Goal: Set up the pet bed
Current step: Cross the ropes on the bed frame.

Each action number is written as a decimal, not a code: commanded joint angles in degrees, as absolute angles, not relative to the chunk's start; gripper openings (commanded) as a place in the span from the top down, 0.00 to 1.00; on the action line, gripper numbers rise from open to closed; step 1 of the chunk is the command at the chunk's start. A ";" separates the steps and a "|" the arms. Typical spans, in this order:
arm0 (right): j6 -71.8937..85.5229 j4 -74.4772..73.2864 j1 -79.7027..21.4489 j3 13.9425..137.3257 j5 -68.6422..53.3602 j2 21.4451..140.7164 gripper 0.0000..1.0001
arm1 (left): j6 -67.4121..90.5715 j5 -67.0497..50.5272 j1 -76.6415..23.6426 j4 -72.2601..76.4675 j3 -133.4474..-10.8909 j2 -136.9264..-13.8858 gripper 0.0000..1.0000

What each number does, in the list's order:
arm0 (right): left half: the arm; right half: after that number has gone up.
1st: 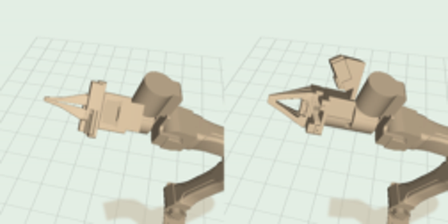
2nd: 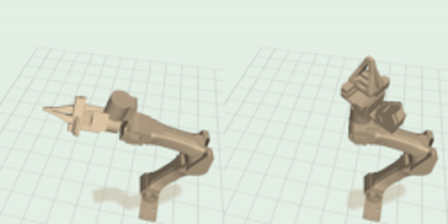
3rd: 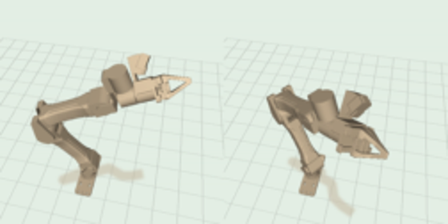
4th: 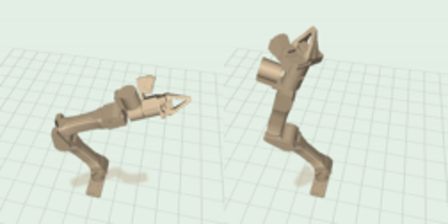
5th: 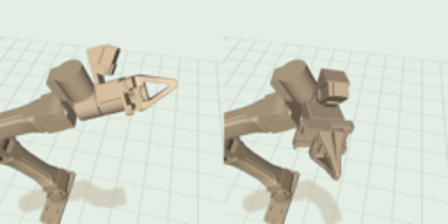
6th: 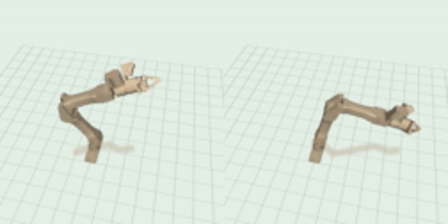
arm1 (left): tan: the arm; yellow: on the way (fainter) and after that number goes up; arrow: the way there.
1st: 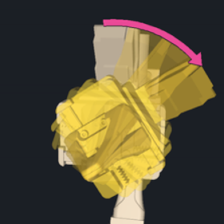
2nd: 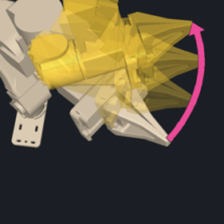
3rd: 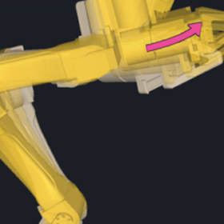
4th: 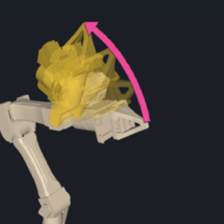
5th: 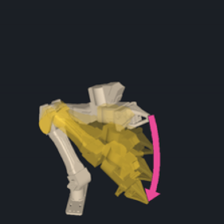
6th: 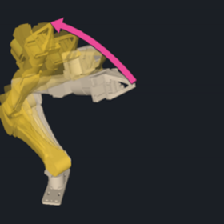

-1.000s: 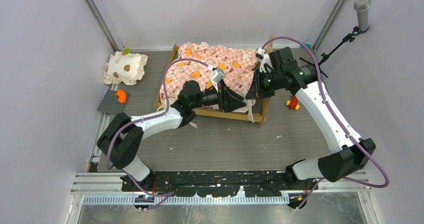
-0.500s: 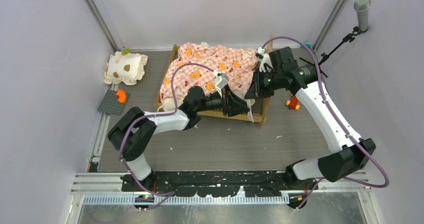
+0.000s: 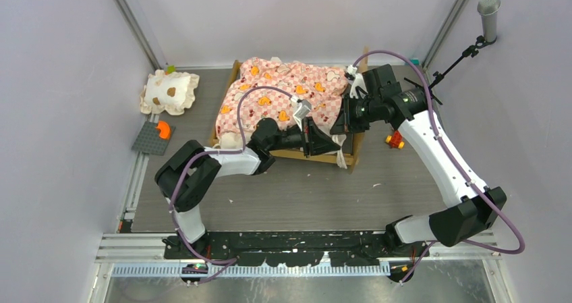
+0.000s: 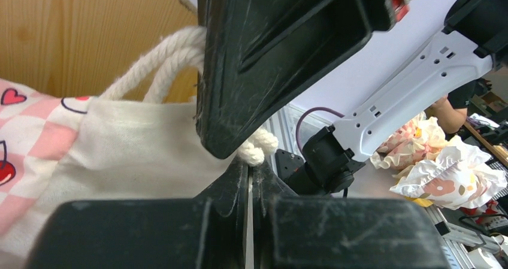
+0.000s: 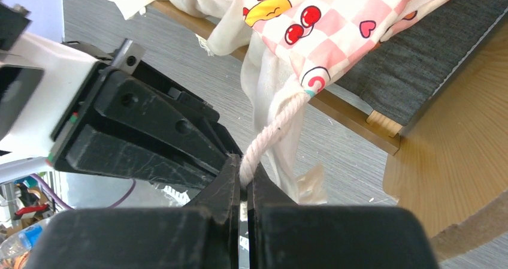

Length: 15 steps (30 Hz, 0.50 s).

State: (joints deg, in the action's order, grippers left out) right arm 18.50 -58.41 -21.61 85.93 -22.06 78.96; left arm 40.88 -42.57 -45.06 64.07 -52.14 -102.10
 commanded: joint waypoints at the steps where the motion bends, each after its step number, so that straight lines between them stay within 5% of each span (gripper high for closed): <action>1: 18.85 -57.47 -21.13 85.34 -20.79 75.65 0.97 | 42.07 -44.11 -45.27 70.20 -54.55 -102.22 1.00; 8: 18.41 -58.35 -20.53 84.95 -20.22 73.50 0.75 | 41.71 -43.76 -45.27 69.32 -53.88 -102.60 1.00; 15: 17.42 -59.31 -20.32 85.60 -22.66 72.73 0.71 | 41.11 -44.80 -45.18 67.30 -54.79 -102.35 1.00</action>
